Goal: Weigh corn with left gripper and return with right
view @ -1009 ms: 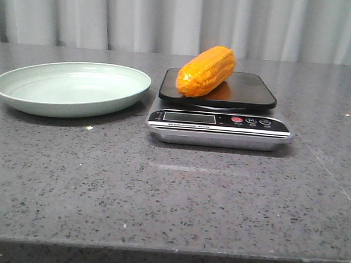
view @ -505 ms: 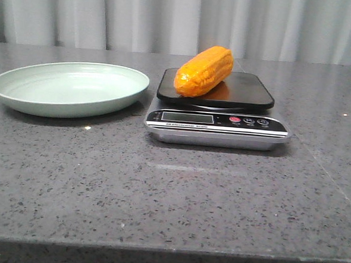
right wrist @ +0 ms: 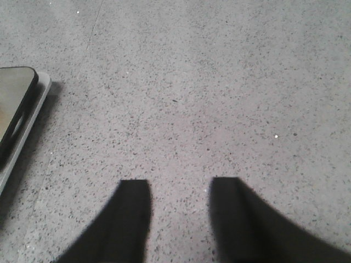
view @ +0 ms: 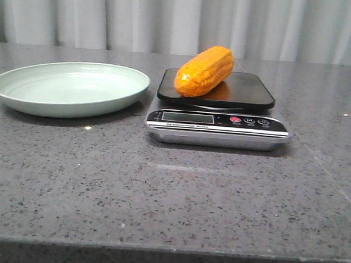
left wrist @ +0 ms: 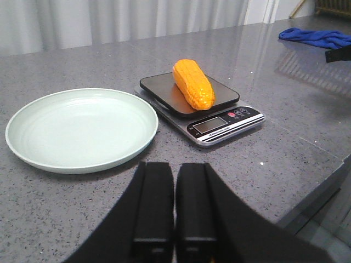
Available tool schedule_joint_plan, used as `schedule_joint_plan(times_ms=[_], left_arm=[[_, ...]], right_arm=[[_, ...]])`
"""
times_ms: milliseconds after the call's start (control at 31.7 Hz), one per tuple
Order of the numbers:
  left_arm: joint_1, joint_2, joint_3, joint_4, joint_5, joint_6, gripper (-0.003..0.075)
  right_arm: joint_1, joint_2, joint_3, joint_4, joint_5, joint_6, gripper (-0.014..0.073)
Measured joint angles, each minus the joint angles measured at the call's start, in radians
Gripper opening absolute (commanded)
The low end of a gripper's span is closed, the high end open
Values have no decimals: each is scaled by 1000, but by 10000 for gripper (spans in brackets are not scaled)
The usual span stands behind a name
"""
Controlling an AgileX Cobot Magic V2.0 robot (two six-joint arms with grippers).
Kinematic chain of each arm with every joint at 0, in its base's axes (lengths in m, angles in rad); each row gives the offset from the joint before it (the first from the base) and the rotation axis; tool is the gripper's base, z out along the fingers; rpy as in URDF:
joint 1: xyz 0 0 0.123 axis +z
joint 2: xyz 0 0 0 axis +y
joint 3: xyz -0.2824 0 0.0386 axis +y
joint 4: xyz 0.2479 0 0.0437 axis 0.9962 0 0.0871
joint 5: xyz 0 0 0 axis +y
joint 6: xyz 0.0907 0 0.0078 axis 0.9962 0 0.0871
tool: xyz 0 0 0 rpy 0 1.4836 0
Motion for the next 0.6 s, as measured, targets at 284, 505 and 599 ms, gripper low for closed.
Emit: schedule_joint_plan(times_ms=[284, 505, 599], left_arm=[[0, 0, 0, 0, 0, 0, 134], [0, 0, 0, 0, 0, 0, 134], [0, 0, 0, 0, -2, 0, 134]], right_arm=[[0, 0, 0, 21, 12, 2, 602], [35, 4, -52, 91, 79, 6, 602], [105, 29, -130, 93, 145, -7, 602]])
